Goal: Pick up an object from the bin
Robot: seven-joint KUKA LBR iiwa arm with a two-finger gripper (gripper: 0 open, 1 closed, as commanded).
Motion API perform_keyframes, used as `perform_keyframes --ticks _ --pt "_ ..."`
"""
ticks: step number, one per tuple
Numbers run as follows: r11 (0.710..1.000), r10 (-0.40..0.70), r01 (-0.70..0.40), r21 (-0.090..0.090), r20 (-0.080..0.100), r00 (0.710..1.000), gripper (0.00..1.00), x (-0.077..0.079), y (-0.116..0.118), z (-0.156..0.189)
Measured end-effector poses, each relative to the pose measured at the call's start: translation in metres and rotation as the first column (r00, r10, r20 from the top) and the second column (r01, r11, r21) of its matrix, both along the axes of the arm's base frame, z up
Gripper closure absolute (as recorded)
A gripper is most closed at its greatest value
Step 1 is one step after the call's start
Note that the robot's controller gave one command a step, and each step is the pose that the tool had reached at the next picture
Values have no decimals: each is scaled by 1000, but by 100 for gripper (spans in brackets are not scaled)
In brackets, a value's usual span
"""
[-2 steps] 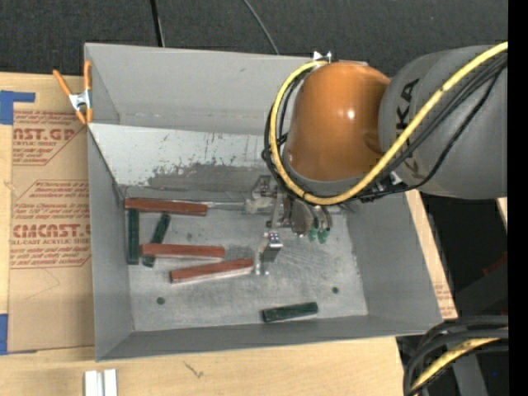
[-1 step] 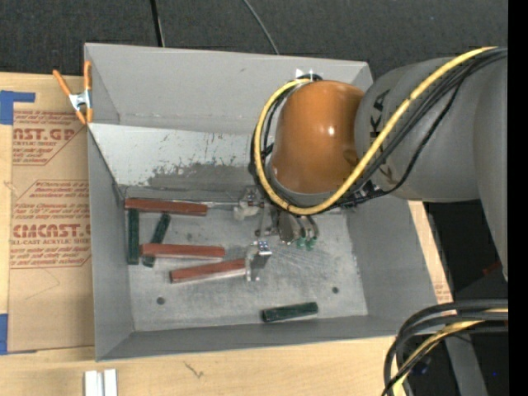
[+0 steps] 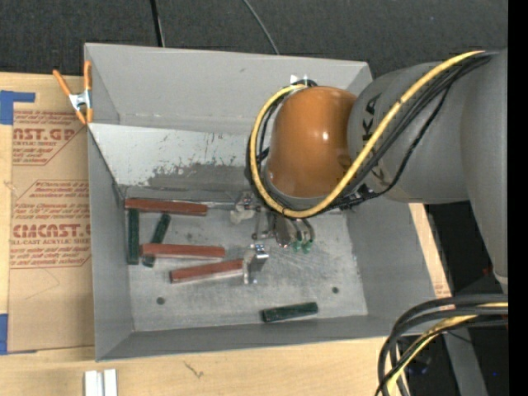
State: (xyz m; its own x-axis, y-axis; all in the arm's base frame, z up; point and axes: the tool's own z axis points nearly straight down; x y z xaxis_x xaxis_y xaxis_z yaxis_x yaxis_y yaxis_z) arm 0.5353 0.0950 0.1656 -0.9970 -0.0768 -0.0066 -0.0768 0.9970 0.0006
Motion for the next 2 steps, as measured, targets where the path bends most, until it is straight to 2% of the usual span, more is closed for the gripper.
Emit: perform_keyframes --ticks 1,2 --pt "997 83 -83 -1 -11 996 0 1 -7 -41" --pt "973 233 -233 0 9 972 100 13 -8 -87"
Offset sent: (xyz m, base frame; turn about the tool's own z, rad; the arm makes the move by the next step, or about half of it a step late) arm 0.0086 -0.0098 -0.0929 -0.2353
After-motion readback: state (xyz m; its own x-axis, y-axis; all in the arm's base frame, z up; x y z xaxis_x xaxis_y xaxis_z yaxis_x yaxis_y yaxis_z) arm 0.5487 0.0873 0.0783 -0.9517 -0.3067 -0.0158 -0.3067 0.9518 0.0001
